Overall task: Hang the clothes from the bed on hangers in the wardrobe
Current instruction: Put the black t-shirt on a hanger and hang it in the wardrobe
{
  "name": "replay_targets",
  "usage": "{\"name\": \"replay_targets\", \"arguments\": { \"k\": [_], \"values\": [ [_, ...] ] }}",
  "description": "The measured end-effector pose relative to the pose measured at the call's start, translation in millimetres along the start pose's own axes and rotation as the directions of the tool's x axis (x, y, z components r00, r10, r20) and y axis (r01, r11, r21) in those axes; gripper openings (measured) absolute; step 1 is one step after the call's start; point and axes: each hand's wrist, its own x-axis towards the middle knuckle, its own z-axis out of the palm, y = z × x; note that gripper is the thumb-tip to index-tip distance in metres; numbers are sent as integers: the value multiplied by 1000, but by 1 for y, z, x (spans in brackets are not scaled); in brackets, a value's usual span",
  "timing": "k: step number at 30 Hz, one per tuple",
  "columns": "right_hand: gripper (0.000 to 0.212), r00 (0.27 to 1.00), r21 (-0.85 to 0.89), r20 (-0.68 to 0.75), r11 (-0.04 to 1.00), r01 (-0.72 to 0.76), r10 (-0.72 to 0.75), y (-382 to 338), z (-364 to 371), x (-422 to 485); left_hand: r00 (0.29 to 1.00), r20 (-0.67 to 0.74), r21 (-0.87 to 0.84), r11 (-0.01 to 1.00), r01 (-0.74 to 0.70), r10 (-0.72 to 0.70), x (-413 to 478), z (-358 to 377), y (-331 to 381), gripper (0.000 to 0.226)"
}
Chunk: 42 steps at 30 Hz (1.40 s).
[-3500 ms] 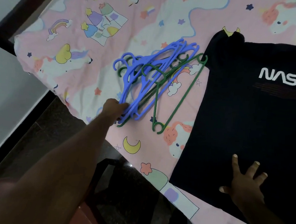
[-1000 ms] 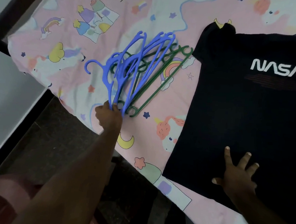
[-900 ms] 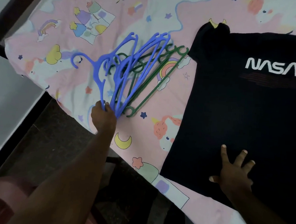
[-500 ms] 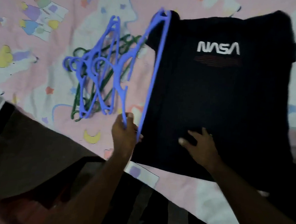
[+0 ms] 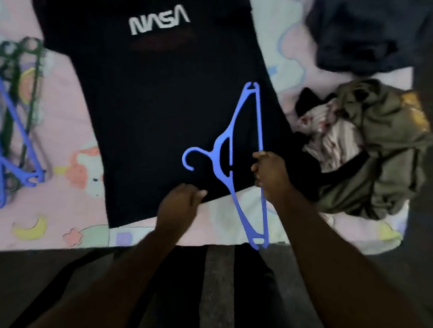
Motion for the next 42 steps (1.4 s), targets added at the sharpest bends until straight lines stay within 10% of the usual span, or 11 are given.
{"name": "replay_targets", "arguments": {
  "k": [6,16,25,42],
  "values": [
    [21,1000,27,17,1000,-3,3,28,-52,-14,953,294,397,896,-197,80,19,-1,-1,37],
    [23,996,8,92,1000,-8,8,79,-93,-29,989,149,148,989,-20,-3,28,2,2,20],
    [29,997,-105,54,993,58,-52,127,-115,-55,981,195,300,953,-45,-15,33,-5,1,25],
    [28,964,-164,263,982,95,-49,177,-82,-95,958,-258,149,985,-87,124,25,-37,32,23]
  ]
}}
